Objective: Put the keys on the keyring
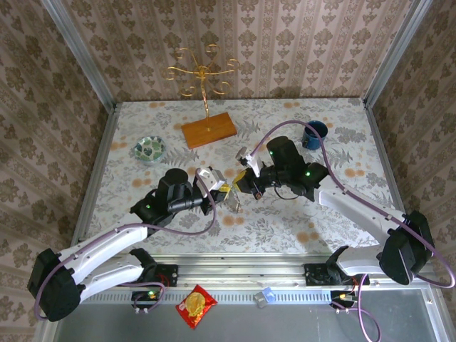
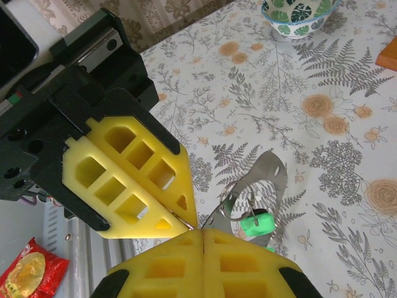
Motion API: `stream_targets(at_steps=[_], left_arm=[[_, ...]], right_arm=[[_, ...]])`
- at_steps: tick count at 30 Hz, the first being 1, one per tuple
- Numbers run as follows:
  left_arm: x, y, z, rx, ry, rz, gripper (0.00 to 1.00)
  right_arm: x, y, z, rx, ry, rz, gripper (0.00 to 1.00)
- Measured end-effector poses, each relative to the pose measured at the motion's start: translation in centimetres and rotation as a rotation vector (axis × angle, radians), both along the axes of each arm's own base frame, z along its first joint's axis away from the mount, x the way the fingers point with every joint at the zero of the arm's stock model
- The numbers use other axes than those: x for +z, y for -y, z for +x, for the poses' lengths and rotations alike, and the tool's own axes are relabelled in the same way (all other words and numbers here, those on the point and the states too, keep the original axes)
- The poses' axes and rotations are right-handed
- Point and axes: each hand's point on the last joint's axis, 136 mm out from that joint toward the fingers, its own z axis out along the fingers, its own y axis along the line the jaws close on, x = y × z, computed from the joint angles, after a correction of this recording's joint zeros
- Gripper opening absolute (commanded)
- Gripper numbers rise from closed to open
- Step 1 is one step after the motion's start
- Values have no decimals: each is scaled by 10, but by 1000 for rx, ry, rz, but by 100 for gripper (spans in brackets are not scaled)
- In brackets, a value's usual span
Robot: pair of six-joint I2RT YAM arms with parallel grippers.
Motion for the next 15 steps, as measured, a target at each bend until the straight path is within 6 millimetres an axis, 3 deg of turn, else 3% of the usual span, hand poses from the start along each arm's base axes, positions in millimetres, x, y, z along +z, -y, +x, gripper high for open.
stream_targets(at_steps=[15], left_arm=[[0,2,-1,-2,7,-14,0]], right_arm=[[-9,5,11,-56,11,-43,0]])
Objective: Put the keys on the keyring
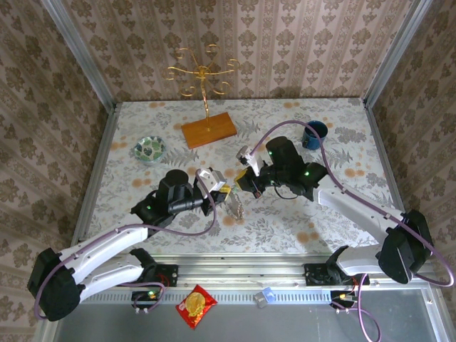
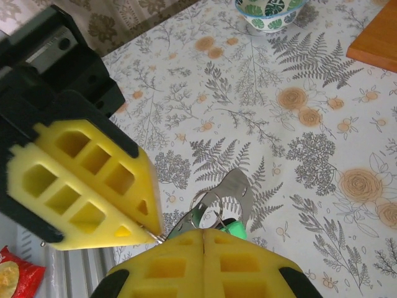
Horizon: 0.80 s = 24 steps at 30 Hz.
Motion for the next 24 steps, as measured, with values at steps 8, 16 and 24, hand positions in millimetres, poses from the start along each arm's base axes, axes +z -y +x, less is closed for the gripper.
stream_targets(at_steps=[8,16,24], left_arm=[[5,2,0,2,1,-22,0],[4,-1,5,40,-8,-19,0],[4,-5,10,77,3,-10,0]], right_arm=[[-3,0,0,1,-7,-5,0],[-21,20,14,-132,-29,-105,0],[-95,60,-3,-365,-287,-252,0]])
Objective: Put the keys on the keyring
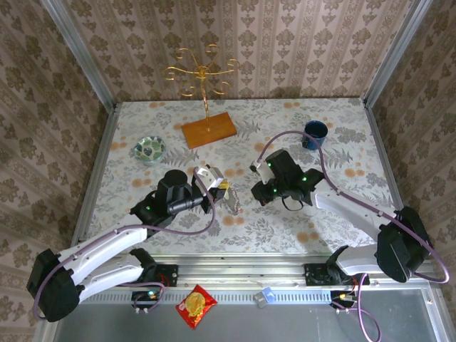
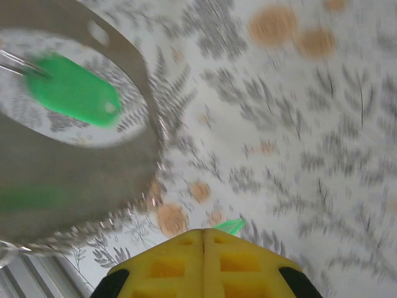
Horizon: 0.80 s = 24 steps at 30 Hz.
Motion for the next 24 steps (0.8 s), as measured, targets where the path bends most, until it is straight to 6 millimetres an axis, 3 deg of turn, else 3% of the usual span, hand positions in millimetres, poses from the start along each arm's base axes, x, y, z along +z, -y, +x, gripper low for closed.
stream_targets(at_steps=[9,16,24], left_arm=[[1,0,0,-1,6,0,0],[1,0,0,-3,12,3,0],[0,1,0,-12,25,10,0]], right_arm=[[-60,12,2,-236,-239,-21,0],[-85,19,11,-324,-310,-36,6],[-97,27,13,-345,-343,-54,12]])
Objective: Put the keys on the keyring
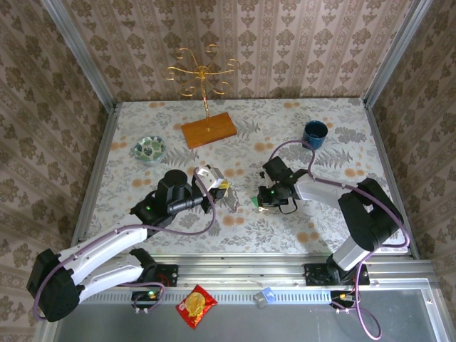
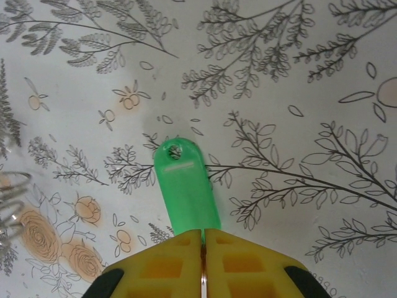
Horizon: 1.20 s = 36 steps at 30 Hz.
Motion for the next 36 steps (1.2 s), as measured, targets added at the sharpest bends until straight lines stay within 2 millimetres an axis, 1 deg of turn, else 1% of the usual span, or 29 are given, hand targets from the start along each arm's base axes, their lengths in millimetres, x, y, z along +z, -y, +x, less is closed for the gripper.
stream_targets(at_steps=[3,6,9,11,19,25,36], left_arm=[[-1,0,0,-2,2,4,0],[-7,0,0,-4,1,11,0],[-16,-1,-2,-6,-10,25,0],[-18,-1,-3,-10,-13,28,0],[-19,-1,-3,-15,-16,29,0],[-19,-1,-4,-19,-17,28,0],[-19,-1,-4,-20,-18,28,0]], right_arm=[[-4,1,-1,5,-11,-5,15],[-7,1,-2,17,-19,-9,18],[-8,1,-3,26,-27,-7,18],[-7,0,-3,33,-27,-5,18],[-5,2,-3,44,-32,-9,16],[-6,5,-5,57,-41,-19,16],[-3,0,-4,67,-44,-3,14]])
